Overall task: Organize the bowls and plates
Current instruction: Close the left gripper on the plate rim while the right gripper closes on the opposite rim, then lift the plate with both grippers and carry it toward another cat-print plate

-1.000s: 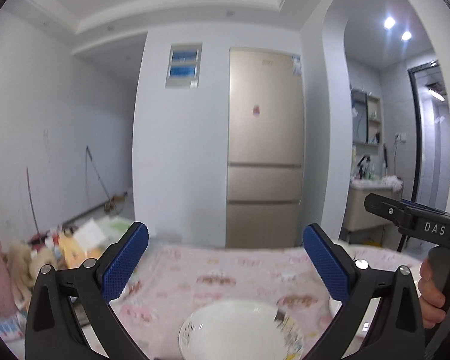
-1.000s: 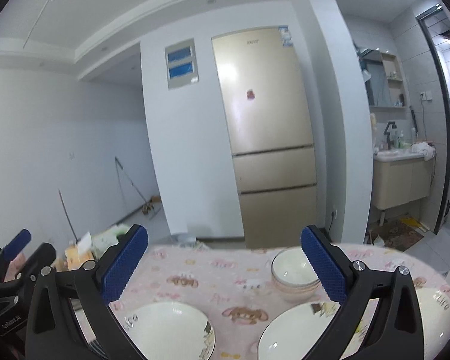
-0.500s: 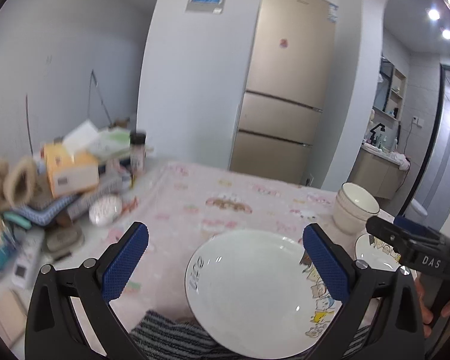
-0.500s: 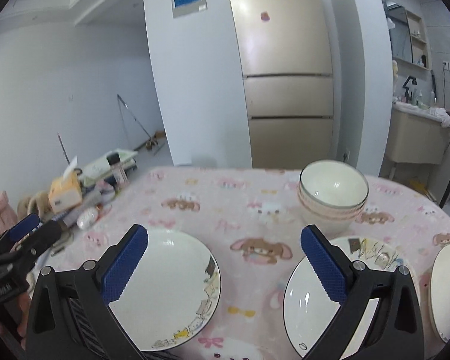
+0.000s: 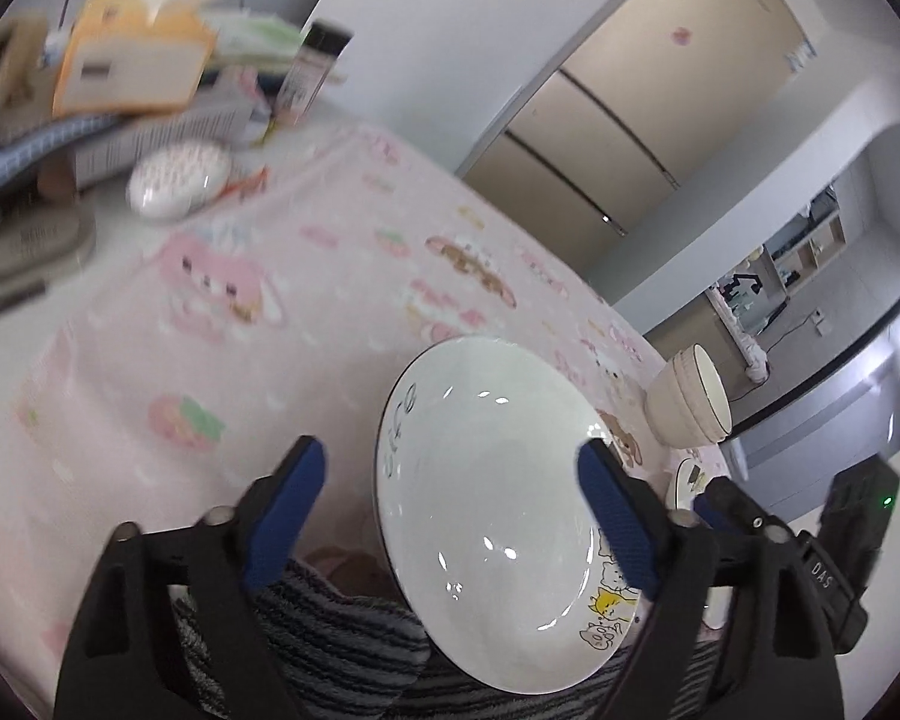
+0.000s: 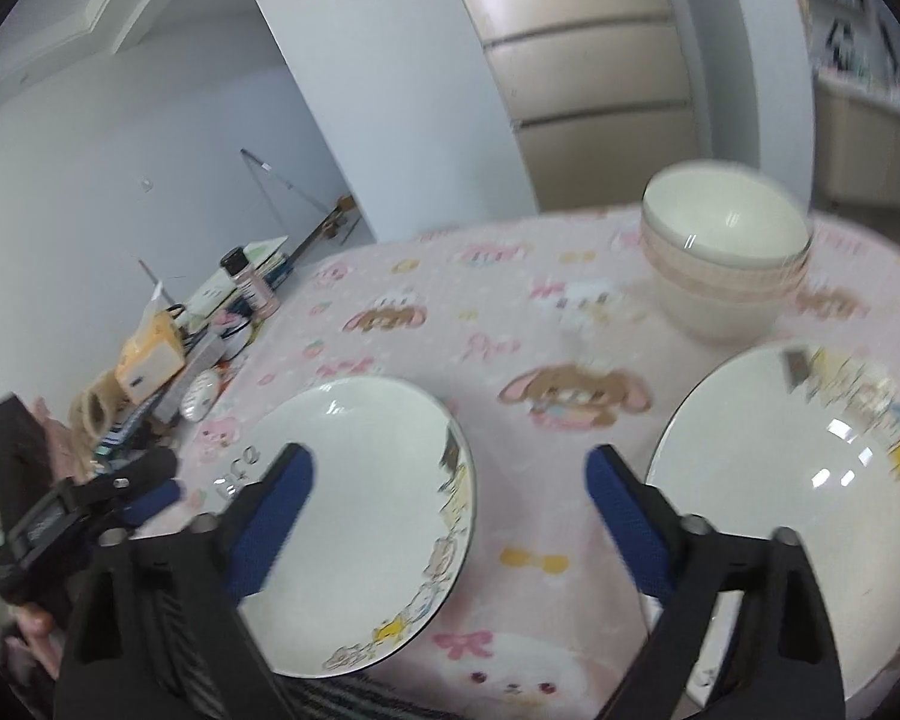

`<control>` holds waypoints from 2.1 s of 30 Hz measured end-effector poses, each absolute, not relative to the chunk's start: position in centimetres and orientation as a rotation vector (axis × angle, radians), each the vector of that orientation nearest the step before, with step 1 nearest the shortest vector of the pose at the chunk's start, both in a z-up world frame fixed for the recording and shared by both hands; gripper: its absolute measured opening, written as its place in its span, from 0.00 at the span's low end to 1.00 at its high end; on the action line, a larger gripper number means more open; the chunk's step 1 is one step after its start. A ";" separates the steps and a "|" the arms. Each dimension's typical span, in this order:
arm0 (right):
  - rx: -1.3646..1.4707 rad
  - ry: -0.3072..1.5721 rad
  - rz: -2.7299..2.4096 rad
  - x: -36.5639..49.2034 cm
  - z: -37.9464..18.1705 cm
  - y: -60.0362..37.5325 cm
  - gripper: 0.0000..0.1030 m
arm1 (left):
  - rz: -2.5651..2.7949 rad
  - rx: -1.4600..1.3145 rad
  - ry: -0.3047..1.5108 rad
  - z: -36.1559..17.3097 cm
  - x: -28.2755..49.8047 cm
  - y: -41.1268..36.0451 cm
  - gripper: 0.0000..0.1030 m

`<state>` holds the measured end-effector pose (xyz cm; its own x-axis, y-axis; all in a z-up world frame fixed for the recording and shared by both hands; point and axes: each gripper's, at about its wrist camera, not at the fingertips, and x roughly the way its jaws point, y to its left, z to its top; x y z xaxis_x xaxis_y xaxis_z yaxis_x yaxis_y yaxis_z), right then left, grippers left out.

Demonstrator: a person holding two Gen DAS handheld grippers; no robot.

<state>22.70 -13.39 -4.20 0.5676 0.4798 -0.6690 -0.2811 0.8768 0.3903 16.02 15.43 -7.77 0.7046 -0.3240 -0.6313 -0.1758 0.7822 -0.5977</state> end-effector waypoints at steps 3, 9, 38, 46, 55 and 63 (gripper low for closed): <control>0.328 0.928 0.485 23.4 -5.5 -13.6 0.74 | -0.109 -0.716 0.845 -8.6 16.3 15.6 0.62; 0.335 1.006 0.459 24.0 -7.4 -13.3 0.59 | -0.092 -0.688 0.876 -9.2 16.5 15.1 0.44; 0.420 1.147 0.534 25.2 -11.6 -12.5 0.13 | -0.044 -0.655 0.950 -10.8 17.4 15.3 0.07; 0.402 1.091 0.560 25.2 -10.3 -13.2 0.14 | -0.106 -0.560 0.878 -9.0 16.7 14.1 0.09; 0.366 1.009 0.575 24.2 -6.4 -13.6 0.15 | -0.100 -0.526 0.806 -5.5 15.5 13.2 0.09; 0.369 0.939 0.556 22.0 -1.7 -16.0 0.15 | -0.141 -0.490 0.770 -1.1 14.3 10.3 0.10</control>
<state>21.96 -15.99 -1.74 0.4676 0.5957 -0.6530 -0.2863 0.8010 0.5257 14.29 10.34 -1.14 0.7145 -0.2979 -0.6331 -0.0536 0.8789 -0.4740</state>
